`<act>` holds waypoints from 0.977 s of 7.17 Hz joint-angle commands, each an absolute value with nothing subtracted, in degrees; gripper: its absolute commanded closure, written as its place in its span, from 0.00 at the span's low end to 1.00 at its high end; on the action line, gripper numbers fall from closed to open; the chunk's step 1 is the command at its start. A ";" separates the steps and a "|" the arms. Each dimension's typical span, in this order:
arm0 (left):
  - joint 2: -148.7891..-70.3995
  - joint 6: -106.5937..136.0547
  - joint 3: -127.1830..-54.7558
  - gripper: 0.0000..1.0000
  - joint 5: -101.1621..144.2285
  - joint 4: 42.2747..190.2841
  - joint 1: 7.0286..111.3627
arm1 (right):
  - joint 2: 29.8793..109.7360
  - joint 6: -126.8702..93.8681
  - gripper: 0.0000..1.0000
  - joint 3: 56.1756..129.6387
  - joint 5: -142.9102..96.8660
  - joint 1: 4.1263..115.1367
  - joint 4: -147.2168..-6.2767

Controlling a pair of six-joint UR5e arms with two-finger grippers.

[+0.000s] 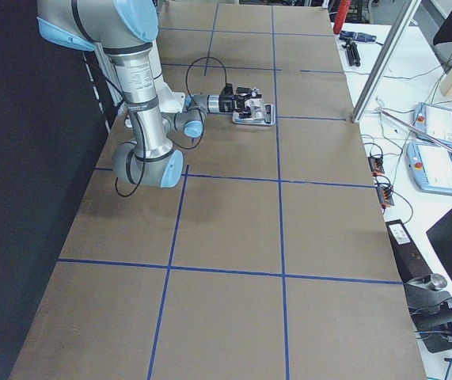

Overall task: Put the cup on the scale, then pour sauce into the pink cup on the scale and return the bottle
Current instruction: 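Hold the bottle tipped over the pink cup with the right gripper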

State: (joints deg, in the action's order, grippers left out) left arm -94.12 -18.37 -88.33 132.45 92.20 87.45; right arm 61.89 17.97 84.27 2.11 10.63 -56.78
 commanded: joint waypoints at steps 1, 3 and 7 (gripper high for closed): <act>-94.04 -18.37 -88.42 0.00 132.45 92.20 87.45 | 61.79 17.84 1.00 84.37 2.02 10.63 -56.17; -94.04 -18.37 -88.50 0.00 132.45 92.20 87.45 | 61.87 18.11 1.00 84.11 1.76 10.55 -51.95; -94.13 -18.37 -88.51 0.00 132.45 92.11 87.45 | 61.35 17.67 1.00 84.37 0.28 10.37 -47.91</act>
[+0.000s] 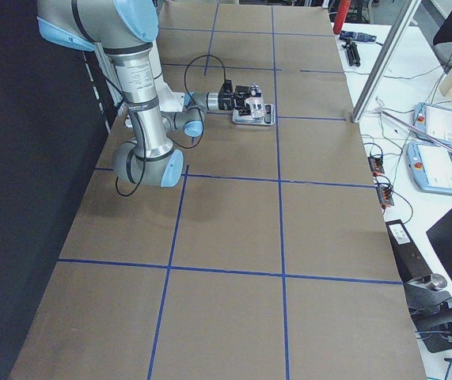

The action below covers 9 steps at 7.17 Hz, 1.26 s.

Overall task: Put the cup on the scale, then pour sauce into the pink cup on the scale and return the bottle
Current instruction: 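Rotate the bottle back upright with the right gripper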

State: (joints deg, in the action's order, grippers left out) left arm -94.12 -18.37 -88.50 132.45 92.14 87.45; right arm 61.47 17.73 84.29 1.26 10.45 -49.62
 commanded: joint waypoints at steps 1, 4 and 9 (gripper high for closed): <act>-94.13 -18.37 -88.51 0.00 132.45 92.11 87.45 | 61.26 17.58 1.00 84.46 -1.39 10.37 -44.77; -94.13 -18.37 -88.94 0.00 132.45 91.93 87.45 | 61.87 17.40 1.00 89.79 -8.07 10.90 -39.20; -94.92 -18.19 -89.21 0.00 132.45 91.76 87.54 | 63.45 3.02 1.00 92.90 -17.56 11.25 -38.76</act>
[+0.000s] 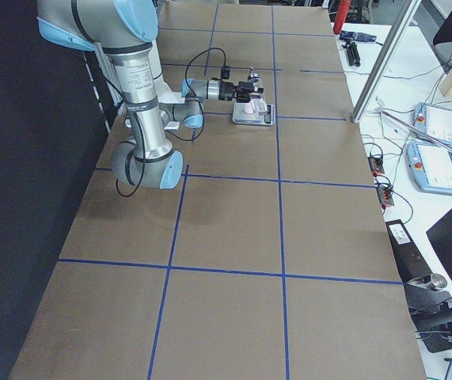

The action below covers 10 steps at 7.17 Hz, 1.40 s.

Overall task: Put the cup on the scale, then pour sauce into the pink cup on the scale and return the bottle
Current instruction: 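Rotate the bottle back upright with the right gripper, then carry the upright bottle away from the scale with the right gripper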

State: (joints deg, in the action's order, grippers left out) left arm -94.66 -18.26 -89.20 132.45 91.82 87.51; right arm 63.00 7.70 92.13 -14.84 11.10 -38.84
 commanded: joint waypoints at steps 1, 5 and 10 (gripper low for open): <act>-95.01 -18.19 -89.30 0.00 132.45 91.76 87.54 | 64.33 -4.67 1.00 93.16 -20.01 11.60 -38.59; -95.62 -18.19 -89.38 0.00 132.45 91.76 87.54 | 74.23 -25.68 1.00 98.41 -25.56 13.79 -38.58; -95.71 -18.02 -91.41 0.00 132.36 90.09 88.07 | 85.07 -48.22 1.00 104.15 -36.36 16.87 -34.31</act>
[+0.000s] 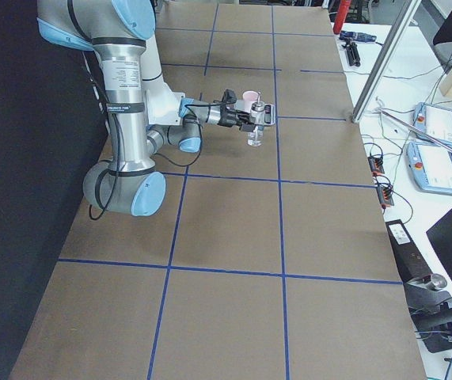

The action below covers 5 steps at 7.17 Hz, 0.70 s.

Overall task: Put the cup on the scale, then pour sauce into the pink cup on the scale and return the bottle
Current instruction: 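Carry the upright bottle away from the scale with the right gripper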

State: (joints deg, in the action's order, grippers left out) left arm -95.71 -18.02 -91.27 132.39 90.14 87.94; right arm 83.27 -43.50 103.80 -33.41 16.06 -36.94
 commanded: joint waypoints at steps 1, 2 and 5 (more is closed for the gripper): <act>-95.71 -18.02 -91.41 0.00 132.36 90.09 88.24 | 86.38 -51.47 1.00 104.24 -37.95 17.40 -33.93; -95.71 -18.02 -91.41 0.00 132.36 90.09 88.33 | 87.44 -53.77 1.00 104.24 -39.80 18.01 -33.93; -95.63 -18.02 -91.49 0.00 132.36 90.09 88.33 | 89.12 -57.65 1.00 104.06 -41.22 18.98 -33.84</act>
